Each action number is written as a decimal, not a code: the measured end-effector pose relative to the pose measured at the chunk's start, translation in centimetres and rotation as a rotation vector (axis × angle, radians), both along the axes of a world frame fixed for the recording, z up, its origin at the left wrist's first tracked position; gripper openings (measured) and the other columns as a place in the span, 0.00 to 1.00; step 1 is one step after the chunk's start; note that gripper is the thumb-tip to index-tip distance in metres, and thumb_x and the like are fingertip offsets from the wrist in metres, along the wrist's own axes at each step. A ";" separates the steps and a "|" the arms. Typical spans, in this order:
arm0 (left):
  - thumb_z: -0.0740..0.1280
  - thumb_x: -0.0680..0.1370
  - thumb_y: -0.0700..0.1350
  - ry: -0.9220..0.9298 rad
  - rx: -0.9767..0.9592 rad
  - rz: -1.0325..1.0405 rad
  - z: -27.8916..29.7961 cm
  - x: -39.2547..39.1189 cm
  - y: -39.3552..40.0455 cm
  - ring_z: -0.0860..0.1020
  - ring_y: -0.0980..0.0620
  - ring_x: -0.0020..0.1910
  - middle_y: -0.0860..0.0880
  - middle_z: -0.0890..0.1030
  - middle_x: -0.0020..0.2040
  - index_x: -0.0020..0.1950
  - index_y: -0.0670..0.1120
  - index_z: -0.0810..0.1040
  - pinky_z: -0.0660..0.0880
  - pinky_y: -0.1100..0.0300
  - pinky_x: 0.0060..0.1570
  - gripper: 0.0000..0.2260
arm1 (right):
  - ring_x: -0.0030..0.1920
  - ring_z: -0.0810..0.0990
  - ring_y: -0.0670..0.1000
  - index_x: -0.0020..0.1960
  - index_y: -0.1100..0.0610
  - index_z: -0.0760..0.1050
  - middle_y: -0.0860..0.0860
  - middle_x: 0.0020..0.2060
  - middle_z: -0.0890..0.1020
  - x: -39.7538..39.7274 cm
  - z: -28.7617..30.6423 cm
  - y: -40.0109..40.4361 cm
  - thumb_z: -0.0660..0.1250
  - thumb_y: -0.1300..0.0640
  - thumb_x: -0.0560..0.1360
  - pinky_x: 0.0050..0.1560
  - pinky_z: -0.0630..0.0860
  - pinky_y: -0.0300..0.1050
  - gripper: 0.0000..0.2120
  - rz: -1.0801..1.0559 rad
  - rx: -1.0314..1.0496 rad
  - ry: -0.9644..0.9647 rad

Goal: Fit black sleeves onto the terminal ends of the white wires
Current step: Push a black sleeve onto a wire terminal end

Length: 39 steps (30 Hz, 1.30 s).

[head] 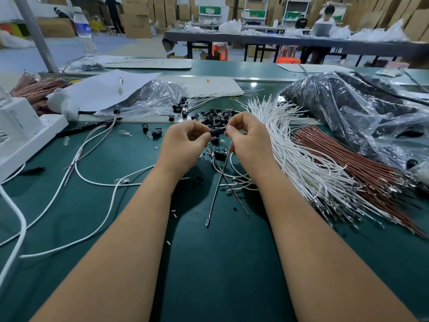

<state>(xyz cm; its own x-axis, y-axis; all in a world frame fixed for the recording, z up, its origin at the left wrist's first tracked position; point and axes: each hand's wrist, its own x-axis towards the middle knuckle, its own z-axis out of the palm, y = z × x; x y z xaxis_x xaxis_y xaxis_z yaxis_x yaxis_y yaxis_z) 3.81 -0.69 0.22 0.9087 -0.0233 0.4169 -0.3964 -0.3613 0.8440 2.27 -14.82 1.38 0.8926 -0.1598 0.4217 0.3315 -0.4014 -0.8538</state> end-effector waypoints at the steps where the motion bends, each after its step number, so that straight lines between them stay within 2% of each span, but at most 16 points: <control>1: 0.68 0.76 0.37 0.007 -0.013 -0.010 0.0 0.0 0.0 0.79 0.58 0.35 0.48 0.82 0.37 0.48 0.41 0.81 0.77 0.67 0.39 0.03 | 0.38 0.76 0.55 0.41 0.52 0.72 0.50 0.38 0.77 0.0 0.0 0.1 0.65 0.64 0.77 0.46 0.78 0.59 0.09 0.006 -0.004 -0.003; 6: 0.68 0.76 0.36 0.014 -0.042 -0.037 0.0 0.0 -0.2 0.77 0.65 0.30 0.49 0.82 0.37 0.48 0.40 0.81 0.72 0.72 0.34 0.03 | 0.38 0.74 0.51 0.40 0.50 0.72 0.48 0.37 0.76 0.2 -0.2 0.2 0.65 0.64 0.77 0.47 0.78 0.60 0.11 0.028 -0.013 -0.007; 13: 0.70 0.75 0.37 0.062 -0.108 -0.031 0.0 0.0 0.0 0.76 0.64 0.28 0.54 0.80 0.31 0.45 0.42 0.82 0.72 0.72 0.33 0.01 | 0.35 0.74 0.50 0.40 0.49 0.71 0.48 0.36 0.77 0.2 -0.3 0.2 0.64 0.64 0.77 0.45 0.78 0.55 0.12 0.043 -0.014 0.004; 16: 0.72 0.74 0.39 0.065 -0.145 -0.031 0.1 0.0 0.1 0.76 0.59 0.30 0.54 0.80 0.30 0.42 0.45 0.82 0.72 0.69 0.34 0.02 | 0.30 0.75 0.45 0.44 0.51 0.73 0.50 0.35 0.80 0.2 -0.2 0.1 0.61 0.64 0.79 0.37 0.76 0.48 0.10 0.066 0.056 0.054; 18: 0.73 0.74 0.40 0.064 -0.156 -0.028 0.1 0.0 0.2 0.76 0.54 0.33 0.49 0.81 0.32 0.41 0.46 0.82 0.73 0.63 0.37 0.03 | 0.27 0.75 0.40 0.50 0.53 0.75 0.52 0.35 0.81 0.1 0.0 0.0 0.61 0.62 0.80 0.32 0.74 0.40 0.07 0.097 0.101 0.080; 21: 0.73 0.73 0.39 0.068 -0.167 -0.047 0.1 -0.1 0.3 0.78 0.51 0.36 0.44 0.83 0.36 0.41 0.46 0.83 0.76 0.58 0.42 0.03 | 0.29 0.75 0.39 0.54 0.55 0.78 0.53 0.37 0.81 0.1 -0.2 0.1 0.66 0.60 0.78 0.33 0.74 0.36 0.05 0.153 0.066 0.074; 23: 0.73 0.73 0.38 0.060 -0.160 -0.075 0.2 -0.1 0.2 0.80 0.55 0.36 0.49 0.83 0.35 0.40 0.47 0.83 0.77 0.62 0.42 0.05 | 0.32 0.76 0.41 0.49 0.54 0.79 0.50 0.36 0.81 0.1 -0.3 0.1 0.68 0.61 0.77 0.37 0.76 0.39 0.04 0.146 0.004 0.051; 25: 0.72 0.74 0.36 0.068 -0.184 -0.111 0.3 -0.2 0.2 0.80 0.60 0.34 0.54 0.83 0.33 0.41 0.47 0.83 0.75 0.69 0.39 0.06 | 0.32 0.76 0.40 0.45 0.53 0.78 0.49 0.36 0.80 0.3 -0.3 0.1 0.68 0.63 0.76 0.38 0.74 0.37 0.05 0.133 0.009 0.038; 28: 0.69 0.75 0.34 0.086 -0.229 -0.138 0.6 -0.3 0.0 0.75 0.65 0.26 0.58 0.80 0.27 0.46 0.42 0.82 0.68 0.76 0.30 0.05 | 0.30 0.74 0.38 0.44 0.53 0.77 0.47 0.35 0.79 0.5 -0.3 -0.1 0.67 0.64 0.76 0.36 0.71 0.35 0.07 0.130 0.034 0.035; 30: 0.68 0.76 0.34 0.091 -0.237 -0.147 0.7 -0.4 -0.1 0.74 0.66 0.24 0.59 0.79 0.26 0.49 0.41 0.82 0.67 0.77 0.29 0.05 | 0.32 0.75 0.41 0.44 0.52 0.77 0.48 0.35 0.79 0.6 -0.3 -0.1 0.67 0.63 0.77 0.37 0.71 0.37 0.07 0.129 0.032 0.035; 33: 0.69 0.76 0.36 0.078 -0.202 -0.104 0.7 -0.5 -0.5 0.78 0.63 0.33 0.54 0.83 0.33 0.48 0.43 0.83 0.73 0.72 0.37 0.04 | 0.33 0.75 0.42 0.45 0.52 0.77 0.46 0.35 0.79 0.6 -0.1 -0.2 0.66 0.61 0.77 0.38 0.71 0.38 0.06 0.099 -0.012 0.032; 35: 0.70 0.76 0.38 0.068 -0.164 -0.048 0.7 -0.6 -1.0 0.80 0.56 0.40 0.46 0.84 0.40 0.48 0.44 0.83 0.78 0.66 0.43 0.04 | 0.35 0.75 0.42 0.46 0.52 0.77 0.43 0.34 0.77 0.5 0.1 -0.4 0.66 0.57 0.78 0.38 0.72 0.39 0.03 0.031 -0.171 0.013; 37: 0.70 0.75 0.39 0.051 -0.179 -0.029 0.9 -0.9 -1.7 0.79 0.53 0.39 0.41 0.84 0.41 0.47 0.44 0.83 0.77 0.65 0.42 0.03 | 0.36 0.74 0.41 0.46 0.49 0.76 0.41 0.34 0.76 0.3 0.6 -0.9 0.65 0.51 0.78 0.36 0.71 0.42 0.04 -0.060 -0.358 -0.009; 39: 0.71 0.75 0.39 0.034 -0.204 -0.043 1.0 -1.3 -2.5 0.76 0.52 0.36 0.37 0.83 0.40 0.45 0.46 0.83 0.74 0.62 0.38 0.02 | 0.34 0.72 0.41 0.47 0.50 0.76 0.41 0.34 0.75 0.3 1.3 -1.7 0.62 0.49 0.79 0.31 0.64 0.39 0.07 -0.189 -0.457 -0.057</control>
